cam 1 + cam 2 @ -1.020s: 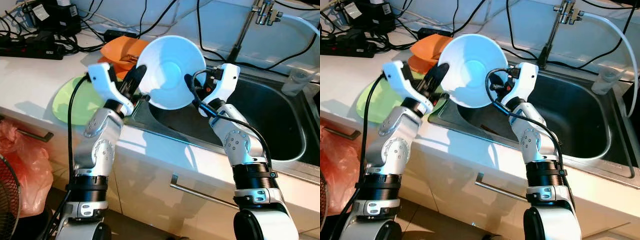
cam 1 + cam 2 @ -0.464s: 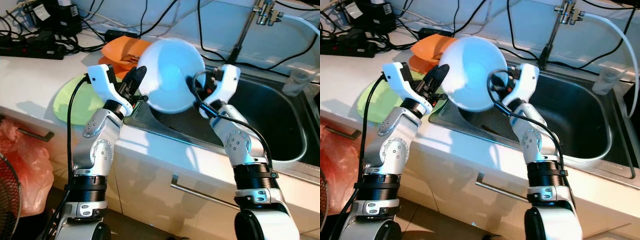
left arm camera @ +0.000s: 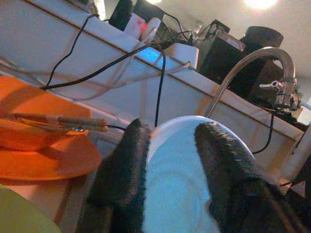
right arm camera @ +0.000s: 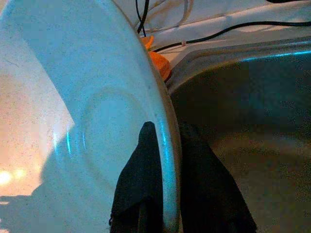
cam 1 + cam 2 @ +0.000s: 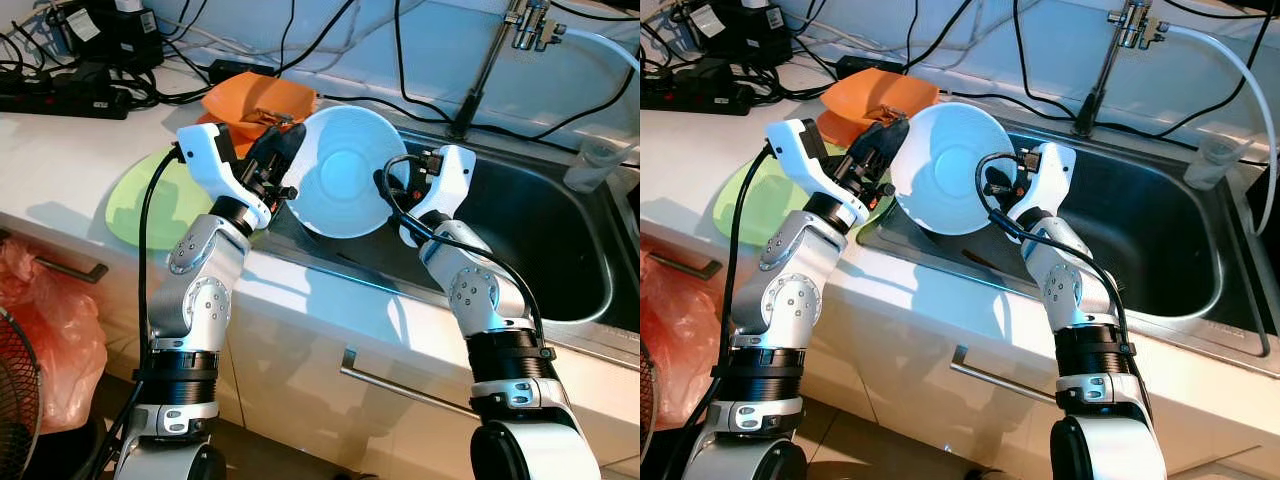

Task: Kitchen organization

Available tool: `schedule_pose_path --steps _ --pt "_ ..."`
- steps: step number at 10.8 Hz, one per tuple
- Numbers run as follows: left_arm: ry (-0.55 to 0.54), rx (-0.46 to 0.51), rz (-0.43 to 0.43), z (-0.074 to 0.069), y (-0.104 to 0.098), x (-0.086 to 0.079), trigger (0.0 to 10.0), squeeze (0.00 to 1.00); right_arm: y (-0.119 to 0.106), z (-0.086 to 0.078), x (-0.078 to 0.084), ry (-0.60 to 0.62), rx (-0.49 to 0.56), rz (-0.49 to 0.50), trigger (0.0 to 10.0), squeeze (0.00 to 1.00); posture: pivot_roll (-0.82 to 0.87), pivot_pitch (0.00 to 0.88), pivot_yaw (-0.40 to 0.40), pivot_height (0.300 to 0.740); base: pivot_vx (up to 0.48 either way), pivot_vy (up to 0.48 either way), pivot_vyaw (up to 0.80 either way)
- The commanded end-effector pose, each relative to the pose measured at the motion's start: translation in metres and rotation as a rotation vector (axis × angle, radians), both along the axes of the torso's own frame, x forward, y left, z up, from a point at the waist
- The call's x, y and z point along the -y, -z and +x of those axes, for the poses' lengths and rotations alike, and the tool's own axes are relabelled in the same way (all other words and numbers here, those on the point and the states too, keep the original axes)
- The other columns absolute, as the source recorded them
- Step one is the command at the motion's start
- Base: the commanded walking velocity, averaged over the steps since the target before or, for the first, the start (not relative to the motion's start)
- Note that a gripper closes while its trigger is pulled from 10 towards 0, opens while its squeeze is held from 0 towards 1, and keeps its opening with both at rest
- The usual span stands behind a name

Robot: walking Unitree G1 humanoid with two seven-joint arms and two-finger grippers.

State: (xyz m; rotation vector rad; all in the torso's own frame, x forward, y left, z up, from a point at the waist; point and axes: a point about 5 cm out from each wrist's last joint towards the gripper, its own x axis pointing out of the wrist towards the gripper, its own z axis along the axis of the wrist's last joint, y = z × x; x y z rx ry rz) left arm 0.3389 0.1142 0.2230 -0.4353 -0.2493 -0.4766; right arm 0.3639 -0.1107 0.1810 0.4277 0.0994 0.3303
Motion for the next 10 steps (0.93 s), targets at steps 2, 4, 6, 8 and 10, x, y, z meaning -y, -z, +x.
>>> schedule_pose_path --steps 2,4,6,8,10 --pt "0.069 0.045 -0.004 -0.005 -0.014 0.007 10.0 1.0 -0.005 0.001 0.007 0.033 0.023 -0.008 8.9 0.0 -0.03 0.023 -0.079 0.74 0.0 0.0 0.0" --pt "0.138 0.026 0.08 -0.017 -0.007 0.009 10.0 1.0 -0.01 0.005 0.016 0.108 0.068 -0.036 10.0 0.0 -0.02 0.031 -0.083 0.74 0.0 0.0 0.0" --pt "0.169 -0.024 0.164 -0.027 0.01 0.006 10.0 1.0 -0.016 0.009 0.024 0.187 0.121 -0.094 10.0 0.0 0.0 0.04 -0.079 0.74 0.0 0.0 0.0" --pt "0.188 -0.048 0.229 -0.032 0.013 0.002 10.0 1.0 -0.019 0.009 0.028 0.247 0.168 -0.112 10.0 0.0 0.0 0.048 -0.067 0.74 0.0 0.0 0.0" --pt "0.233 -0.067 0.286 -0.038 0.017 0.001 10.0 1.0 -0.01 0.014 0.038 0.322 0.105 -0.124 10.0 0.0 0.01 0.058 -0.059 0.74 0.0 0.0 0.0"
